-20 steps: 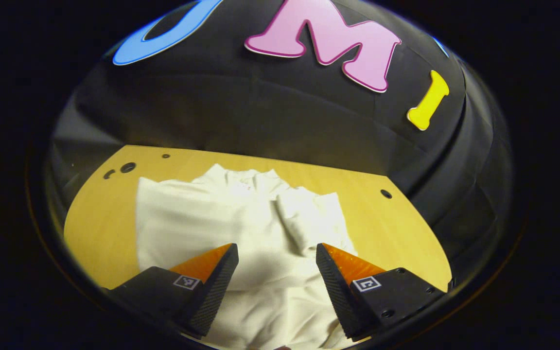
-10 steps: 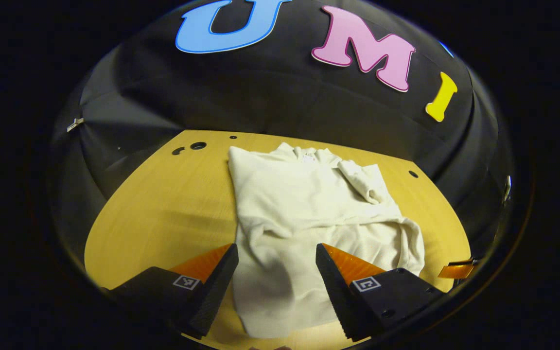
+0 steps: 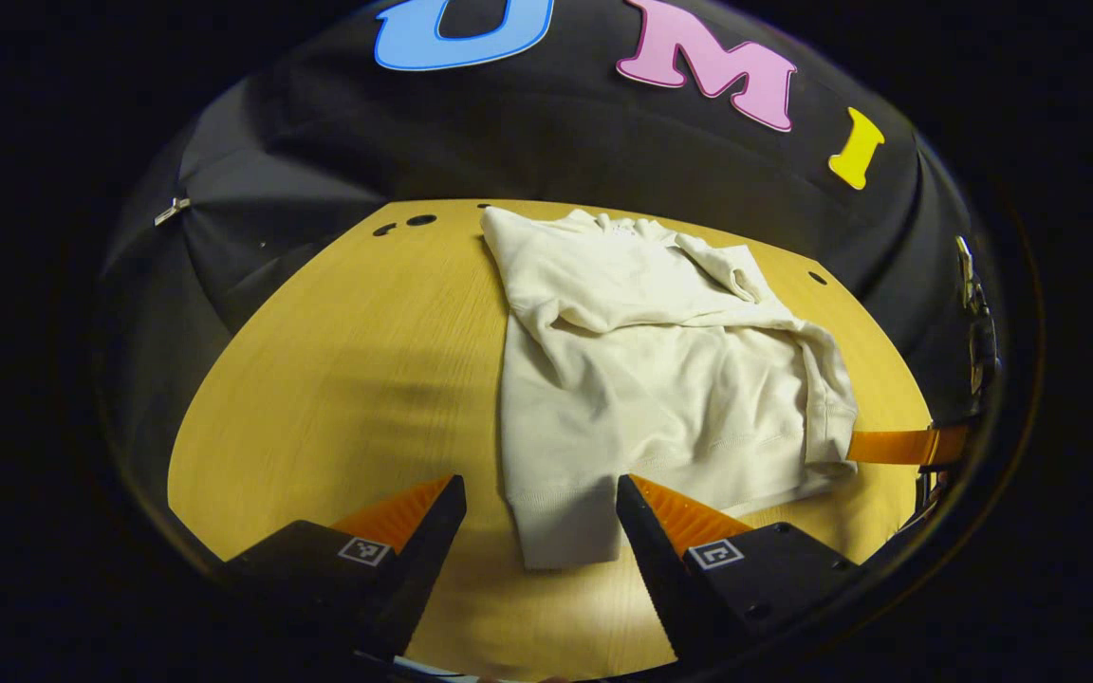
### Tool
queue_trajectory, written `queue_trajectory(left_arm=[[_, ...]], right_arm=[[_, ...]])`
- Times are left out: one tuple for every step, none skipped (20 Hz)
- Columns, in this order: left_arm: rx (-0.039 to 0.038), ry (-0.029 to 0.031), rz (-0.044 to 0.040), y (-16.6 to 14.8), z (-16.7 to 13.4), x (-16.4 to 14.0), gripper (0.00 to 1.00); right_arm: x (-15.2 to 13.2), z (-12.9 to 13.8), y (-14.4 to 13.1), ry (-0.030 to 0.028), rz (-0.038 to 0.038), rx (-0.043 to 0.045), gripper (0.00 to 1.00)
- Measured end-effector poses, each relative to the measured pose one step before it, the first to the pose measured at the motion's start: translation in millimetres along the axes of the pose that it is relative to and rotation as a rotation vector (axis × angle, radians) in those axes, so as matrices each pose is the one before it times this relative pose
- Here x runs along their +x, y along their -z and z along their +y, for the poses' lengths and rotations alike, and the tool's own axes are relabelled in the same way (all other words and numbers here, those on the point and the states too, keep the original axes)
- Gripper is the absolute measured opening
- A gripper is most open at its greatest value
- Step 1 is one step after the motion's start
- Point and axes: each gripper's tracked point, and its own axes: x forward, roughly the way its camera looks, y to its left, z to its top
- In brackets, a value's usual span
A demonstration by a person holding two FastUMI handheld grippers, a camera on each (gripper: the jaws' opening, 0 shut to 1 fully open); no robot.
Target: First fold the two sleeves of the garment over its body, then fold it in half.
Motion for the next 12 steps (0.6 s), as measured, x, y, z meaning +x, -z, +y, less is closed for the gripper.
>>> queue_trajectory(left_arm=[[-0.00296, 0.00093, 0.00873, 3.35, -2.67, 2.17, 0.98], [-0.00077, -0.00084, 0.00576, 1.27, -0.68, 2.32, 0.98], [-0.00038, -0.00089, 0.00885, 2.97, -1.56, 2.39, 0.98], [0.00091, -0.00012, 0.00903, 2.44, -1.04, 1.74, 0.98], [0.00302, -0.00196, 0.00693, 2.69, -0.49, 2.06, 0.98], [0.00317, -0.00192, 0.00886, 2.96, -0.94, 1.89, 0.98], [0.00622, -0.00830, 0.00674, 3.21, 0.33, 1.02, 0.98], [0.01365, -0.00692, -0.00427, 0.51, -0.27, 0.01, 0.98], [0.01920, -0.00629, -0.00127, 2.77, -0.47, 0.55, 0.99], [0.02051, -0.00584, 0.00260, 2.51, -1.14, 0.50, 0.99], [0.00787, -0.00393, -0.01142, -0.92, -1.38, 0.68, 1.00], [-0.00785, -0.00092, 0.00481, 1.54, -1.67, -0.47, 0.99]], right_arm=[[4.01, 1.00, 1.71, 0.00553, 0.00750, -0.00938, 0.99], [3.05, 1.23, 1.65, 0.00473, 0.00525, -0.00555, 0.99], [3.78, 0.08, 1.00, 0.00665, 0.00449, -0.00306, 0.99], [2.51, -0.21, 1.29, 0.00443, 0.00536, -0.00167, 0.99], [1.90, -0.07, 2.23, 0.00586, 0.00646, -0.00306, 0.99], [1.67, -1.47, 1.87, 0.00553, 0.00728, -0.00375, 0.99], [0.81, -0.68, 1.65, 0.00407, 0.00724, -0.00292, 0.99], [0.81, 0.31, -2.41, 0.00259, -0.01075, -0.00254, 0.99], [-0.04, 0.62, 1.96, 0.00137, 0.00543, -0.00147, 0.99], [0.20, -0.15, -1.11, 0.00291, -0.00354, -0.00340, 0.99], [1.41, 0.61, 1.02, 0.00551, 0.00257, -0.00386, 0.99], [0.79, -0.65, -0.30, 0.01018, 0.00070, -0.01068, 0.99]])
